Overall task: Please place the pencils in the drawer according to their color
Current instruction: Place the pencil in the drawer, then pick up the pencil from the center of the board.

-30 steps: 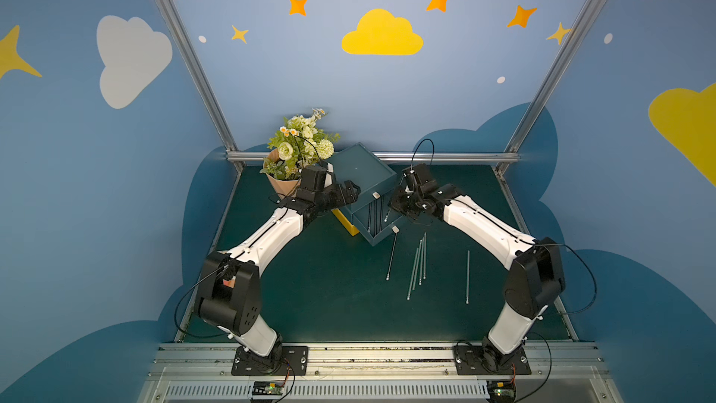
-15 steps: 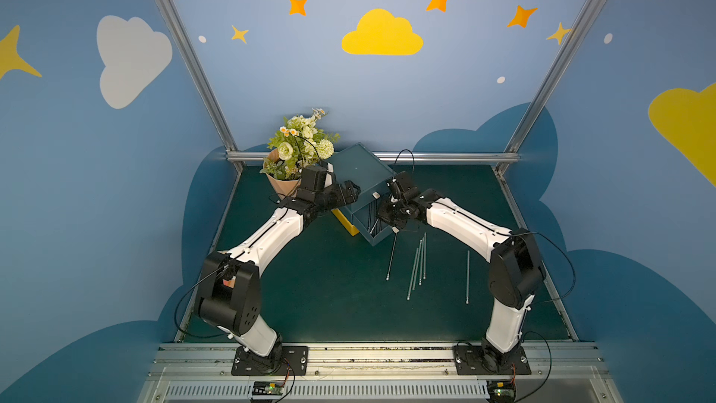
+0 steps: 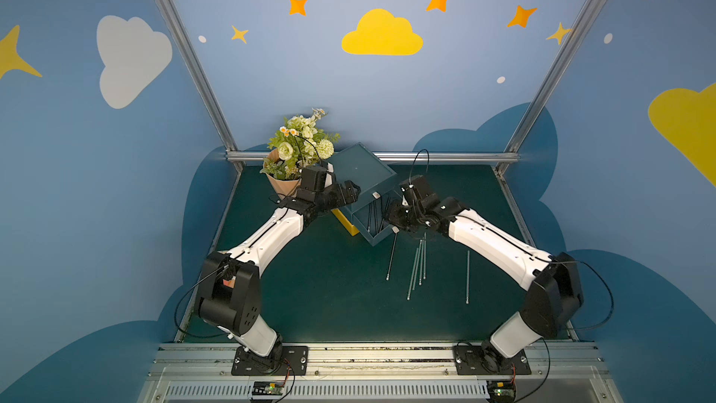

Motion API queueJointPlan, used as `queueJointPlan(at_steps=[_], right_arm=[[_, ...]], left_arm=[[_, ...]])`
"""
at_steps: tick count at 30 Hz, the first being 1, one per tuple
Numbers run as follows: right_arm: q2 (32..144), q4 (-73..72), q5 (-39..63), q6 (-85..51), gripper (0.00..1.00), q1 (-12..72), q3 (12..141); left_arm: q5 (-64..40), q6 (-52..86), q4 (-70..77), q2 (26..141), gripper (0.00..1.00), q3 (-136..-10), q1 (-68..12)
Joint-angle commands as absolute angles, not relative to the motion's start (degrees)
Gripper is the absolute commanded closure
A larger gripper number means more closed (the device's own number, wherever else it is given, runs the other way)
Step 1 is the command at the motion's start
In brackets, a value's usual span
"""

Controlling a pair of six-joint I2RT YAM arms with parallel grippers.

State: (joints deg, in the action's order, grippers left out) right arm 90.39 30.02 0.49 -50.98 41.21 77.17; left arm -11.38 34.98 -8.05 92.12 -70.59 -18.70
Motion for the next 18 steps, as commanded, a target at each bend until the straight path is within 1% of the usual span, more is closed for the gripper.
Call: queueJointPlan(at_steps=[1,5,9,18], right_arm=[[88.2,32.9,-4.1,-49.3,0.59,42.8,71.9],[86.8,32.4,-5.6,-50.2,0.59,44.2,65.1],[88.9,31.8,-5.7,-50.4,0.59,45.8,61.8],[98.4,33.0,-6.6,-48.8,0.59,48.9,65.1]], left_arm=[[-10.4,33.4,-14.9,93.1,0.0,-69.2,-19.0],[-10.4,33.0,-15.5,93.4,0.0,-69.5,-19.0],[-10.5,32.2,-16.5,93.3,0.0,-70.0,-19.1],[-10.3,31.5,-17.7,92.7,0.0,-70.5,-19.0]])
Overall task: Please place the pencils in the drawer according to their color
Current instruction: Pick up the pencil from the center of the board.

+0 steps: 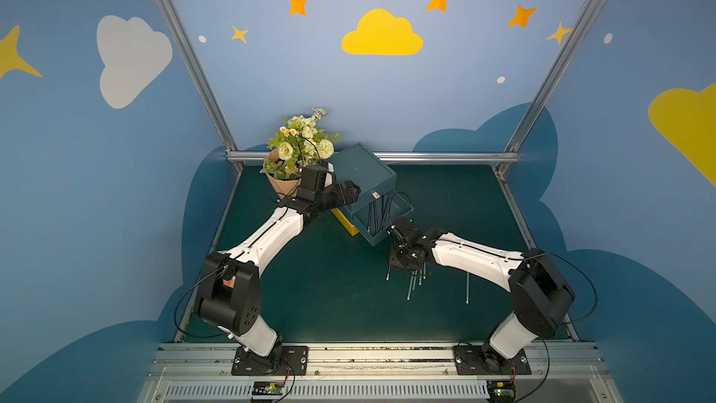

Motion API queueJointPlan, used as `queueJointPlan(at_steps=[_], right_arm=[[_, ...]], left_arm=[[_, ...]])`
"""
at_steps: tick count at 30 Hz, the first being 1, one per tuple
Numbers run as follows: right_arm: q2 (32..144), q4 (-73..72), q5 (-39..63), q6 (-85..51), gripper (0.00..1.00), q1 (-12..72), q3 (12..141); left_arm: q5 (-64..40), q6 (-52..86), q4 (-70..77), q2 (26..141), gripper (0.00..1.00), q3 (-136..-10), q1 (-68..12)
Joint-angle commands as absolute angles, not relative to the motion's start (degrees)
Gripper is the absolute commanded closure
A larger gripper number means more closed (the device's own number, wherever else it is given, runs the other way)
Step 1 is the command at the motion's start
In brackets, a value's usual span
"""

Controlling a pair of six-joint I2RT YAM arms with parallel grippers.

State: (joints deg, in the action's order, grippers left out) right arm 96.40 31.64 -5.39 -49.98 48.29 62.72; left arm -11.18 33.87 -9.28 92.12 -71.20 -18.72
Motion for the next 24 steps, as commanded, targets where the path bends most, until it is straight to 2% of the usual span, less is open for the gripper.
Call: queueJointPlan(at_steps=[1,16,24], right_arm=[[99.1,33.2,-6.6,-48.5,0.59,48.9,65.5],[107.1,34.5,-6.4,-48.0,0.64,49.0,68.5],[110.3,35.9,-6.4,-48.7,0.74,49.1,69.2]], left_arm=[[-10.3,31.5,-17.7,92.7,0.0,-70.4,-19.0],[-10.0,32.0,-17.7,92.9,0.0,-70.1,-19.0],[-9.7,32.2,-17.6,92.7,0.0,-70.0,-19.0]])
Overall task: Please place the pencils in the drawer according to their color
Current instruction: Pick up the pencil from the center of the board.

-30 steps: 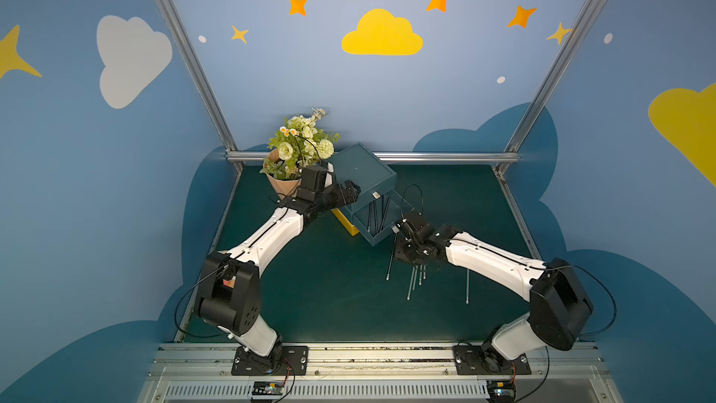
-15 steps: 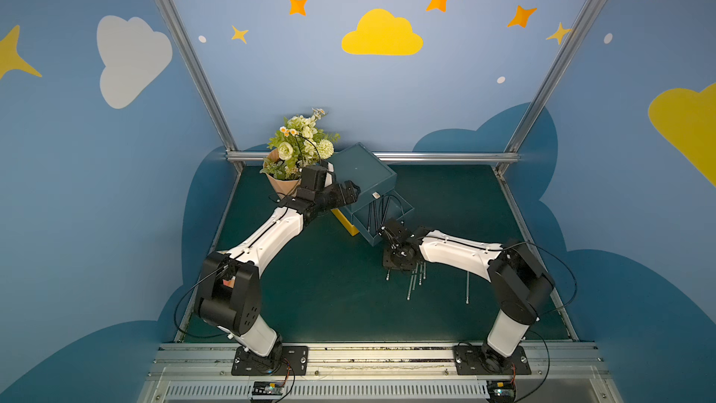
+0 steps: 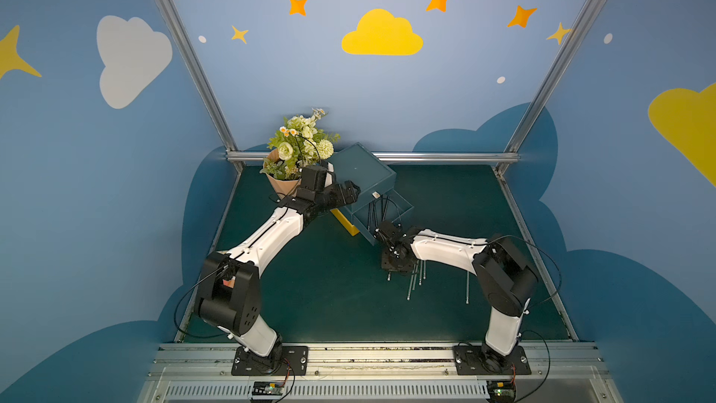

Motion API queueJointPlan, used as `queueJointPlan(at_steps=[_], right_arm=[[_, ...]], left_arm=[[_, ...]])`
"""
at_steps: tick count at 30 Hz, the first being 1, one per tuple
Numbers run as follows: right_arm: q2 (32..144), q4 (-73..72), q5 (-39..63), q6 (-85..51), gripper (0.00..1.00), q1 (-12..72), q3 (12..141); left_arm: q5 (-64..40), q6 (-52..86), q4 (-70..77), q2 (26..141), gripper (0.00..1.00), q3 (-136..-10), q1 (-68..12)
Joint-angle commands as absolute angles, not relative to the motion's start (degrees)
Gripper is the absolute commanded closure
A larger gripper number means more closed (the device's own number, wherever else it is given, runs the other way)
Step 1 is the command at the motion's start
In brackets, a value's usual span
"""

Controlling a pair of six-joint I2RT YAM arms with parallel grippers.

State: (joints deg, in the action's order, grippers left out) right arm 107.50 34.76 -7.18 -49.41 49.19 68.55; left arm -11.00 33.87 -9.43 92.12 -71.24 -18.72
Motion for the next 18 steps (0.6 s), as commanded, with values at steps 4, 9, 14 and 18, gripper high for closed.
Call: queueJointPlan(at_steps=[4,9,14,18], right_arm=[[111.1,36.4,-6.0,-49.7,0.82,49.0,68.7],[110.2,36.5,-5.5,-51.3,0.97,48.7,67.5],[107.2,36.4,-4.9,-52.5,1.0,48.0,65.7],[102.9,36.3,-4.1,-53.2,1.0,46.9,63.7]], left_arm=[[-9.7,32.3,-17.5,92.7,0.0,-69.8,-19.1],[-9.9,32.3,-17.5,92.6,0.0,-69.8,-19.0],[-9.9,32.4,-17.5,92.7,0.0,-69.8,-19.0],[-9.8,32.6,-17.0,92.7,0.0,-69.5,-19.1]])
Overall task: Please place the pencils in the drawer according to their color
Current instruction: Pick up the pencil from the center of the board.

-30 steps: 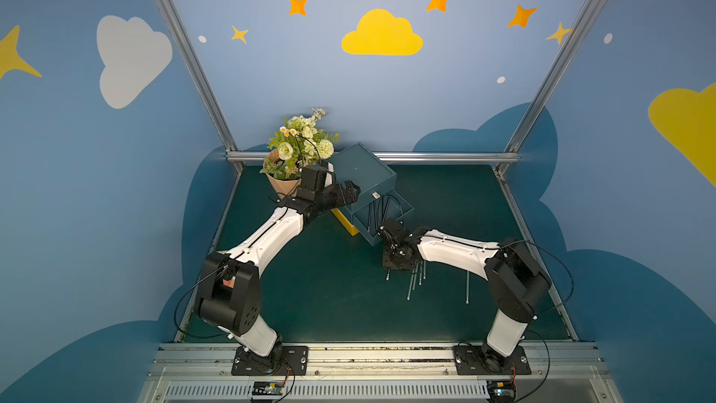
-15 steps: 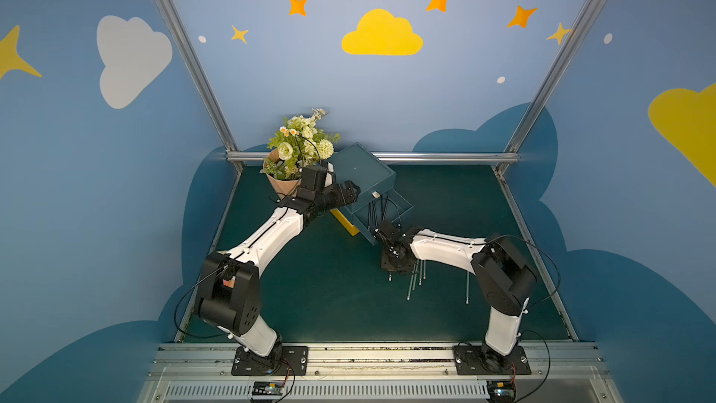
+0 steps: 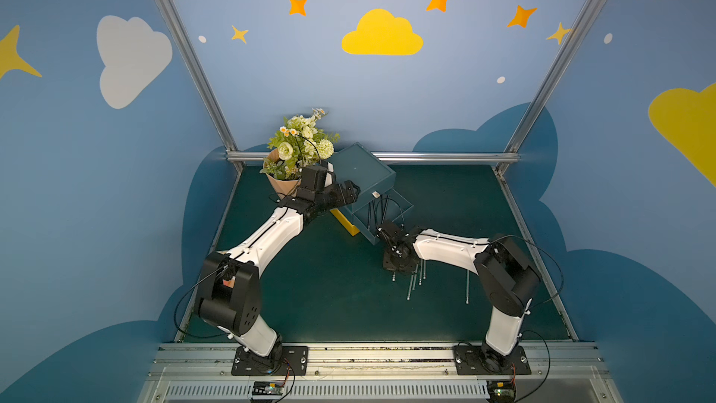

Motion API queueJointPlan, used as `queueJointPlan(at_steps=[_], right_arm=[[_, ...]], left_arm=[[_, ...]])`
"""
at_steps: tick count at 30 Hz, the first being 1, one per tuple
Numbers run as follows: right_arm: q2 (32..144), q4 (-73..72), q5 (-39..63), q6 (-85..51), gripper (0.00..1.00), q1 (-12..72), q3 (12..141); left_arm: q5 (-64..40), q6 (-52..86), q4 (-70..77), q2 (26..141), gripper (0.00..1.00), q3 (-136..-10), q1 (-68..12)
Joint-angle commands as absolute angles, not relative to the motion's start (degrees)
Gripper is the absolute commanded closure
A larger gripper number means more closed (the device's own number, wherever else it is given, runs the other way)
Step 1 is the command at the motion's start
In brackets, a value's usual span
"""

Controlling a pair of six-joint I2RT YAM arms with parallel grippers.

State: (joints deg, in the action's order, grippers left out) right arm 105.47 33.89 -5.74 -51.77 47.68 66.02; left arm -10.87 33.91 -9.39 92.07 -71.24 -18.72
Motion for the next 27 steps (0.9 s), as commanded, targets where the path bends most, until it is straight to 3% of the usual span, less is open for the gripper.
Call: queueJointPlan(at_steps=[1,15,27], right_arm=[[101.8,36.3,-4.0,-53.2,1.0,46.7,63.1],[85.1,39.7,-2.9,-52.4,1.0,39.7,59.2],[81.0,38.5,-7.6,-50.7,1.0,36.7,70.4]], left_arm=[[-9.8,32.7,-16.9,92.6,0.0,-69.5,-19.0],[-10.0,33.9,-15.1,93.2,0.0,-69.8,-19.1],[-10.0,34.4,-14.4,93.8,0.0,-69.6,-19.3]])
